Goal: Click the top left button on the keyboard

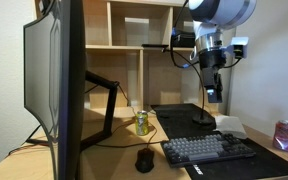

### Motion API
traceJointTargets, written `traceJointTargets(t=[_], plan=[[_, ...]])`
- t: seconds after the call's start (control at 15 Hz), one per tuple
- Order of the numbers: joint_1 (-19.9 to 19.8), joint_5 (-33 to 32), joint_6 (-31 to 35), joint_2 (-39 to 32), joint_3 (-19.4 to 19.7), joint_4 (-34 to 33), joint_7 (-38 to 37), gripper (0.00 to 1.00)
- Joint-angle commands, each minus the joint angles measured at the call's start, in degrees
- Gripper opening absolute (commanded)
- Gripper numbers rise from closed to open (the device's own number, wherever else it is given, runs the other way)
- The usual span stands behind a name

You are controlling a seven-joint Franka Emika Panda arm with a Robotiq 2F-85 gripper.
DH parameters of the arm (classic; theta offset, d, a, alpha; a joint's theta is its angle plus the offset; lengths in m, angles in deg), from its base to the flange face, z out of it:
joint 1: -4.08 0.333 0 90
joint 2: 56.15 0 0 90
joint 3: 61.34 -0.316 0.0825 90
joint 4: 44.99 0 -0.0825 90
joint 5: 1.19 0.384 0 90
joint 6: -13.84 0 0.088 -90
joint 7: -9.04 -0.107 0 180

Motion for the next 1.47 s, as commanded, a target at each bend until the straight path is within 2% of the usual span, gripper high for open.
traceJointTargets(t=[0.0, 0.13, 0.2, 0.27, 0.33, 0.6, 0.67, 0.93, 1.07, 1.27, 1.4], plan=[[-0.29, 0.04, -0.08, -0.01, -0.29, -0.07, -0.04, 1.0], [-0.61, -1.88, 0.89, 0.57, -0.66, 0.24, -2.89, 1.0], [0.15, 1.23, 4.33, 0.3, -0.07, 0.64, 2.65, 1.0], [0.35, 3.17, 9.17, 0.56, 0.07, 1.37, 3.77, 1.0], [1.79, 6.48, 8.11, 1.8, -1.12, -0.78, 3.28, 1.0], [4.59, 17.73, 13.44, 4.94, -1.14, -0.25, 10.14, 1.0], [3.55, 13.58, 11.95, 2.68, -1.67, -1.34, 5.92, 1.0], [3.87, 14.09, 11.89, 3.22, -1.62, -1.33, 5.86, 1.0], [4.12, 16.97, 19.49, -5.27, -1.42, -4.76, 7.45, 1.0], [4.22, 22.15, 31.01, -13.69, -2.64, -6.71, 10.12, 1.0], [2.65, 21.91, 31.97, -19.68, -3.72, -9.01, 8.4, 1.0]])
